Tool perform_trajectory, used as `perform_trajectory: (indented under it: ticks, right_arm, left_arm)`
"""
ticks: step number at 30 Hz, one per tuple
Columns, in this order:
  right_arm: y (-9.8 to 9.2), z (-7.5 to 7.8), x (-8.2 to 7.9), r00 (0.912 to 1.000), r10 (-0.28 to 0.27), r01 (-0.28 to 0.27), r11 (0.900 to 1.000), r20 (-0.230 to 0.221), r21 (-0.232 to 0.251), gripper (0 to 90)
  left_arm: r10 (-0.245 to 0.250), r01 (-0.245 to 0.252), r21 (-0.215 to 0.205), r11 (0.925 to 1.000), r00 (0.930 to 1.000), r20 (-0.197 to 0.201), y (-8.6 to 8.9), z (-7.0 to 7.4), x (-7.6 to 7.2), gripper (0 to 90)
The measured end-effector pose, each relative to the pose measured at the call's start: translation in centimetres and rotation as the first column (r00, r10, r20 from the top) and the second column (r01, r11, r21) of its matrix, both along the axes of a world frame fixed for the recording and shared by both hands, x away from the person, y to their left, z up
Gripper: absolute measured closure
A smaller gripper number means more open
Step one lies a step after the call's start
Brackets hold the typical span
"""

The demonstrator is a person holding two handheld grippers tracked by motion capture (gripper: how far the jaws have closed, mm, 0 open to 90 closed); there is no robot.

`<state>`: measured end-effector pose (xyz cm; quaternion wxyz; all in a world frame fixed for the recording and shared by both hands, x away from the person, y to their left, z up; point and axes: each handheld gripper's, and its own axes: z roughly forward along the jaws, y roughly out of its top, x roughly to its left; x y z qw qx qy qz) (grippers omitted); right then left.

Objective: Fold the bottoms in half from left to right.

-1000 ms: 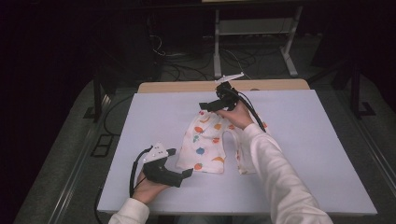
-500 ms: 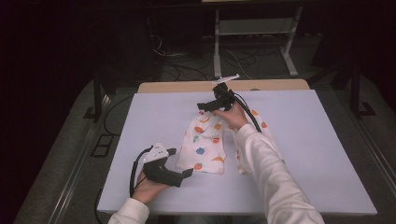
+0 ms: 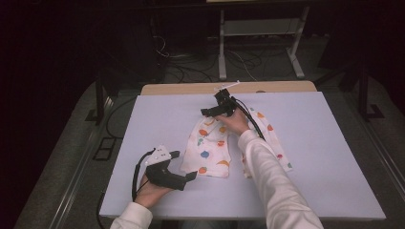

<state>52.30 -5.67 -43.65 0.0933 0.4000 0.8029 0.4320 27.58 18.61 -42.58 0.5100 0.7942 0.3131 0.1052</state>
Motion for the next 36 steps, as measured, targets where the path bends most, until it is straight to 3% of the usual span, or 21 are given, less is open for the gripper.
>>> perform_trajectory:
  ticks: [9, 10, 13, 14, 19, 28, 32, 36]
  right_arm:
    - [0.0, -0.7, 0.2, 0.9995, -0.006, 0.005, 1.000, -0.032, -0.025, 21.5]
    - [0.1, -0.8, 0.2, 0.9990, -0.003, 0.002, 1.000, -0.044, -0.013, 27.7]
    - [0.2, -0.8, 0.2, 0.9990, 0.000, 0.000, 1.000, -0.046, -0.009, 32.6]
    - [0.5, -0.8, 0.1, 0.9992, 0.004, -0.005, 1.000, -0.040, -0.019, 38.4]
    - [0.8, -0.7, 0.1, 0.9984, -0.001, 0.000, 1.000, -0.056, -0.021, 47.5]
    - [1.2, -0.8, 0.3, 0.9944, -0.076, 0.071, 0.995, -0.073, -0.068, 69.8]
    - [1.2, -0.9, 0.3, 0.9930, -0.093, 0.086, 0.991, -0.073, -0.100, 74.2]
    - [1.3, -0.7, 0.2, 0.9944, -0.088, 0.081, 0.991, -0.060, -0.103, 85.7]
  left_arm:
    - [0.005, -0.005, -0.006, 1.0000, 1.0000, 0.003, 0.2, 0.0, 0.2, 0.0]
    - [0.004, -0.004, -0.006, 1.0000, 1.0000, 0.001, 0.2, 0.0, 0.2, 0.0]
    - [0.002, -0.002, -0.002, 1.0000, 1.0000, 0.000, 0.1, 0.0, 0.2, 0.0]
    - [0.001, -0.001, -0.003, 1.0000, 1.0000, 0.000, 0.1, 0.0, 0.2, 0.0]
    - [0.008, -0.008, -0.007, 0.9999, 1.0000, 0.003, 0.3, 0.1, 0.2, 0.0]
    - [0.013, -0.013, -0.002, 0.9999, 0.9999, 0.000, 0.3, 0.0, 0.2, 0.0]
    - [0.017, -0.017, -0.002, 0.9998, 0.9998, -0.001, 0.3, 0.0, 0.3, 0.0]
    - [0.018, -0.018, 0.008, 0.9998, 0.9998, -0.005, 0.3, 0.0, 0.3, 0.0]
